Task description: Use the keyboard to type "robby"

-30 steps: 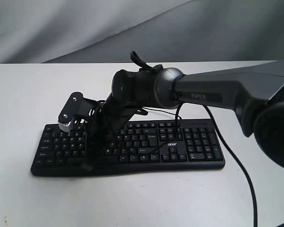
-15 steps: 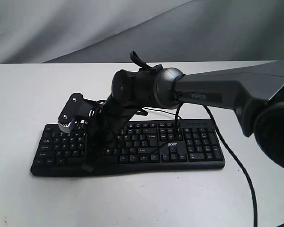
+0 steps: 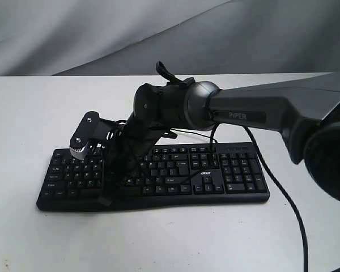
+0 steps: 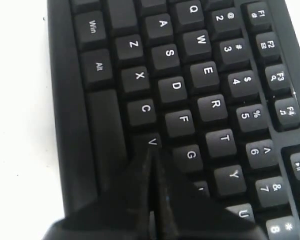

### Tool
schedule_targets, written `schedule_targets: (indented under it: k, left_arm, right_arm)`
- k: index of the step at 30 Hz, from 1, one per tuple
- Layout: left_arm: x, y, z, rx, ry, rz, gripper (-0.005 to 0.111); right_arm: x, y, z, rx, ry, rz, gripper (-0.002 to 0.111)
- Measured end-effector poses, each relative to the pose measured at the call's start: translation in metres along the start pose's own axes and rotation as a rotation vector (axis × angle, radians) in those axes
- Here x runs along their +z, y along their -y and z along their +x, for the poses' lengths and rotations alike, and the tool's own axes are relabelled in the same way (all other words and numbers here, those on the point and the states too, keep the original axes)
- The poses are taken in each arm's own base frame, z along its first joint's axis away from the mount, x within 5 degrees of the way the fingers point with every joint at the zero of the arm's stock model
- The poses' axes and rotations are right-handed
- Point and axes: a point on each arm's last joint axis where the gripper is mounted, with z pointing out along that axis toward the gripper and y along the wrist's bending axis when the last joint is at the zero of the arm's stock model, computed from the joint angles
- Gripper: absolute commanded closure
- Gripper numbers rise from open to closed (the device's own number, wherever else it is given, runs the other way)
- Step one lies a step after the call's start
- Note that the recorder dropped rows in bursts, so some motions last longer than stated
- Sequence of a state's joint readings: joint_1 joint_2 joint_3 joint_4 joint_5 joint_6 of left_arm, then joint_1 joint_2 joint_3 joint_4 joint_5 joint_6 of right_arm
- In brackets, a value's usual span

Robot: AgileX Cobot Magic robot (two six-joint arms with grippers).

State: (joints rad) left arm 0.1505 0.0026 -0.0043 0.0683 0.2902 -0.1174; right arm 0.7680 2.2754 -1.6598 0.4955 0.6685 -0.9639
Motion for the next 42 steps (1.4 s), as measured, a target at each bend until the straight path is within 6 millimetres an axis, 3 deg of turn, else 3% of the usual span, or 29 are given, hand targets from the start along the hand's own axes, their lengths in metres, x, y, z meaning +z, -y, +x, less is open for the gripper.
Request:
schedule_targets:
  k: [8, 17, 39, 42]
  left_arm:
    - [0.000, 0.000, 0.000, 0.000, 0.000, 0.000, 0.106]
    - [0.000, 0.000, 0.000, 0.000, 0.000, 0.000, 0.106]
    - [0.000, 0.000, 0.000, 0.000, 0.000, 0.000, 0.106]
    - [0.000, 0.000, 0.000, 0.000, 0.000, 0.000, 0.106]
  right_arm:
    - [0.005, 0.000, 0.002, 0.006, -0.007, -0.007, 0.108]
    - [-0.011, 0.001, -0.004, -0.023, -0.004, 0.030, 0.108]
    - [-0.011, 0.002, -0.004, -0.020, -0.002, 0.032, 0.108]
    - [-0.001, 0.001, 0.001, -0.003, -0.012, 0.017, 0.108]
